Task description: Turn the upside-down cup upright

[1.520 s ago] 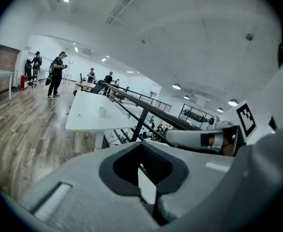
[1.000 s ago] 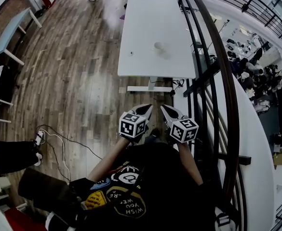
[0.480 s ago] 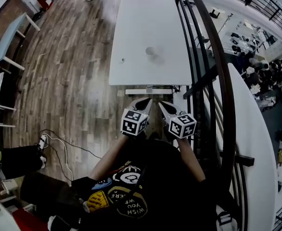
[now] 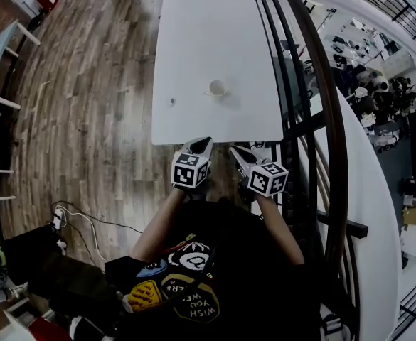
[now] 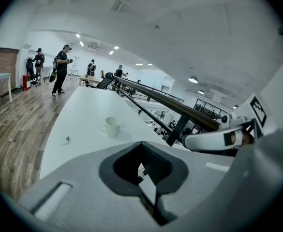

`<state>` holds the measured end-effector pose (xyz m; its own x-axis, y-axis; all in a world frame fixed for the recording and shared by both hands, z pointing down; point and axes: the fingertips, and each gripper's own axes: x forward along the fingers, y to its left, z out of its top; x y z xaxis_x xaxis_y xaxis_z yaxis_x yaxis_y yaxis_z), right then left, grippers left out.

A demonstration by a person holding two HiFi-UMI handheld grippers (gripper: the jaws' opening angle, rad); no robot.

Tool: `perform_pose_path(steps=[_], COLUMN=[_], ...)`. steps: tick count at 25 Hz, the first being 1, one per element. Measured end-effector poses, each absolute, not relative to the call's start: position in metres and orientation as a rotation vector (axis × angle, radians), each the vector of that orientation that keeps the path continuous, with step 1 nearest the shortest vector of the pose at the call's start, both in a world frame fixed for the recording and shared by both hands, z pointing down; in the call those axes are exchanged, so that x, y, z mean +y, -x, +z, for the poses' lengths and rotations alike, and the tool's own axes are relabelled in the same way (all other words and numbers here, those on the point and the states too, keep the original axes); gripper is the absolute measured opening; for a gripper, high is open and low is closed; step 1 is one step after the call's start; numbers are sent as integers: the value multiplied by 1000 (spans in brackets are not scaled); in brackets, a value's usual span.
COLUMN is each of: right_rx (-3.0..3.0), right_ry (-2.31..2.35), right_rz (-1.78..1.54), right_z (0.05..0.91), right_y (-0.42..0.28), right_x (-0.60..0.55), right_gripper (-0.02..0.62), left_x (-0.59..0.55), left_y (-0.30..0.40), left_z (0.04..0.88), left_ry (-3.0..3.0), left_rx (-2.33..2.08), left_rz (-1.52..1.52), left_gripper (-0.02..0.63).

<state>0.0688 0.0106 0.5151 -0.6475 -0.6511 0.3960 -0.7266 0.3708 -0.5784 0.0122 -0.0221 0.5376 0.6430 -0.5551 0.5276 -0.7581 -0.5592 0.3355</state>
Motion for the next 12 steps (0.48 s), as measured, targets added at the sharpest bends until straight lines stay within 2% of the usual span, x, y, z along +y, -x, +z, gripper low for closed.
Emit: perform_pose_path(steps=[7, 12], right_rx=[-2496, -2396], right_ry=[-1239, -1242], right_rz=[980, 1029], right_z=[568, 628], right_y=[-45, -52], right_x=[-67, -111], right_gripper=[-2, -2], left_x=[-108, -150], left_y=[12, 8], left_z=[575, 616], left_ry=[-2303, -2291], left_rx=[-983, -919], left_rz=[509, 568], left_gripper=[5, 5])
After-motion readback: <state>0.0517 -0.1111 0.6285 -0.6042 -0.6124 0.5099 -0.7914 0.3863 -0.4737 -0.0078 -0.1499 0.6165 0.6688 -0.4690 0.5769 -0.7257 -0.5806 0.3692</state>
